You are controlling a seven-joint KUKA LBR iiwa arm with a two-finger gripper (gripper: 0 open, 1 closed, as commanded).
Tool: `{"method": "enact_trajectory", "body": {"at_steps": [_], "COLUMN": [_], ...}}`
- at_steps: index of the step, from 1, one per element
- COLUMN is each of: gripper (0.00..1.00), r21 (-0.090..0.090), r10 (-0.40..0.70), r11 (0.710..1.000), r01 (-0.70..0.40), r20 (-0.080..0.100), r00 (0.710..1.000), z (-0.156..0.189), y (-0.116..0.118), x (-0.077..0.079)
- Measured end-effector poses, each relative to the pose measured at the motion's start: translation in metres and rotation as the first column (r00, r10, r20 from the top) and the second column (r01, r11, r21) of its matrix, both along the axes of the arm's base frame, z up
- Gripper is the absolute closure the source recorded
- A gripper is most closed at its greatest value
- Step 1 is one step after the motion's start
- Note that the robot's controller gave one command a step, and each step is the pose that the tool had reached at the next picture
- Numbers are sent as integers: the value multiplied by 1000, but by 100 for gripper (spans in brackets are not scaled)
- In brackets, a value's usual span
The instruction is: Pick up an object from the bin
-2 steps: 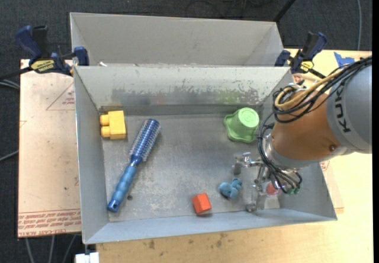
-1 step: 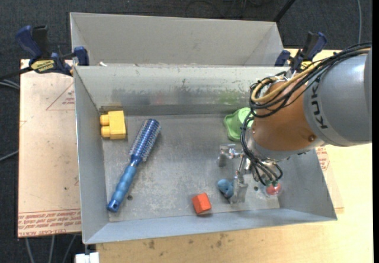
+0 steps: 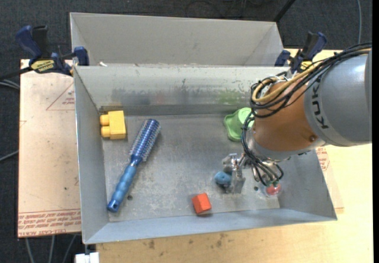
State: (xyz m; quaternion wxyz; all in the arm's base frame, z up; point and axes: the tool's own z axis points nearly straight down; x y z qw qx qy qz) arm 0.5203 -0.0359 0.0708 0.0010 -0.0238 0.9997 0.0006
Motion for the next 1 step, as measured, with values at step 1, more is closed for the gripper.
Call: {"method": "enact_trajectory", "body": {"at_steps": [1], "gripper": [100], "r21": [-2], "r10": [10], "r11": [1000], "r01": [-10], "r20": [8], "r00": [1000], "z": [139], "y": [-8], "x": [-10]}}
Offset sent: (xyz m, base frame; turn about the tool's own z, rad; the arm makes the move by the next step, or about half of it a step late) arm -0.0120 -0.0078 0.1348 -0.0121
